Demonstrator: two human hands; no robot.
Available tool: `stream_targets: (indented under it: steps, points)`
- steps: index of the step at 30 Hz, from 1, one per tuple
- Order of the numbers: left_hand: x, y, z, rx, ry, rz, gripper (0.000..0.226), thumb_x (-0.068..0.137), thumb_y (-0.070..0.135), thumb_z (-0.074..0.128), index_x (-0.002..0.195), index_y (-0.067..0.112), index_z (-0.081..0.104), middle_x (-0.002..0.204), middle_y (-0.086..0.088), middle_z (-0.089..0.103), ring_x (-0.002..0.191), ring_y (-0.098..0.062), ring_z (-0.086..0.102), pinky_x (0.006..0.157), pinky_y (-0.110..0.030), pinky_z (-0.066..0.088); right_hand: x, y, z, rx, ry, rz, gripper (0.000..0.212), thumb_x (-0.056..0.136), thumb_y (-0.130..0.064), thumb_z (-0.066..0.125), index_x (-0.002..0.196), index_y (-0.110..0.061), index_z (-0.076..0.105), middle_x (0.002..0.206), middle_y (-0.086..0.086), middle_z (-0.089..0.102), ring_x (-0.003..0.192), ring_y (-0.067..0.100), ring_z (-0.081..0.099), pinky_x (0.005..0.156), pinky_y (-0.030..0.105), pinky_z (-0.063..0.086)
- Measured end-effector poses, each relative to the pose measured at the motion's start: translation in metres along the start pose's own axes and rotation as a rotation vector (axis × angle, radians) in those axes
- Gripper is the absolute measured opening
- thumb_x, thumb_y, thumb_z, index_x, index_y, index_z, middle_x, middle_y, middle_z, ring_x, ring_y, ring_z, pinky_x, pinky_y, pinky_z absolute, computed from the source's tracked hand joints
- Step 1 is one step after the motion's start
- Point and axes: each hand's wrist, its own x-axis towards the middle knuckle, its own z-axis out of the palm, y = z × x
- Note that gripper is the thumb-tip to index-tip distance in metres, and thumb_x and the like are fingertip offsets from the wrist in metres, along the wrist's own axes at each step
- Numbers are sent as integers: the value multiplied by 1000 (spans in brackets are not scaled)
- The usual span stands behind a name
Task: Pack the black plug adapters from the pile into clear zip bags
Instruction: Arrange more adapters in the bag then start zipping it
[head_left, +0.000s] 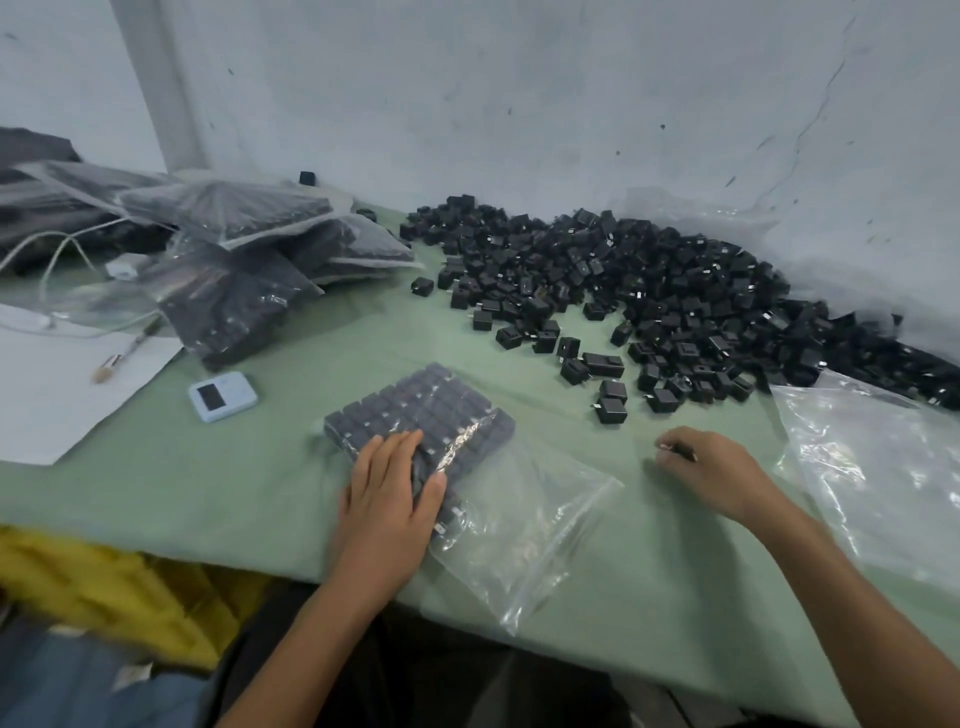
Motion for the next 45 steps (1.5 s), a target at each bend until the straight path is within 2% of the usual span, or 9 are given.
stream_targets:
  steps: [4,7,13,19,25,30,34,43,45]
  points:
    - [0,0,0,-3,6,1,56,101,53,36,153,36,26,162,17,18,150,-3,0,120,-35,9,-81,-23,-9,568,-94,-9,20,93,-15,63,96,-32,75,83,-4,68,70,14,62,63,30,54]
    - [0,-1,1,-6,9,-4,56,101,52,37,153,36,26,162,16,18,150,-3,0,120,-35,8,-130,-54,4,687,-302,-125,22,90,-9,69,96,-29,76,75,6,68,63,16,60,62,27,54]
    - [2,-2,0,6,-10,5,55,101,52,37,153,36,26,162,13,19,150,-3,0,120,-35,9,-135,-114,56,663,-292,-253,36,82,-16,80,110,-36,69,114,-8,64,89,7,66,88,28,54]
    - [3,-6,3,34,-2,17,55,100,55,34,151,38,25,161,15,19,149,-1,-1,120,-37,10,-107,-145,82,1080,-269,-106,30,94,-9,65,103,-36,72,95,-7,75,83,12,74,67,22,58]
    - [4,-10,5,34,9,24,54,100,55,35,151,39,25,161,13,20,149,-1,1,119,-37,11,-82,-165,97,902,-129,-249,23,88,-6,72,107,-17,68,101,0,69,95,13,68,89,35,57]
    - [4,-9,5,34,10,27,54,100,56,34,151,40,25,161,14,20,149,-1,1,119,-37,11,-74,-173,102,821,9,-201,21,81,-18,81,86,-33,68,92,-11,69,86,-11,61,82,12,49]
    - [4,-9,4,38,8,26,54,100,55,34,151,38,25,161,14,20,148,-1,1,119,-36,10,-78,-173,104,935,-1,-157,15,83,-19,79,91,-28,71,99,-5,71,95,13,68,87,29,56]
    - [2,-9,4,29,2,30,54,101,54,33,151,39,24,161,14,18,148,2,-1,119,-35,10,-82,-173,113,892,-33,-212,25,92,-24,70,113,-12,63,109,0,67,103,14,67,89,26,56]
    - [2,-9,4,25,2,29,54,101,55,33,152,39,24,162,15,18,148,2,-1,119,-35,9,-82,-173,113,869,-58,-223,28,92,-25,70,117,-13,64,109,-3,68,100,10,67,85,15,53]
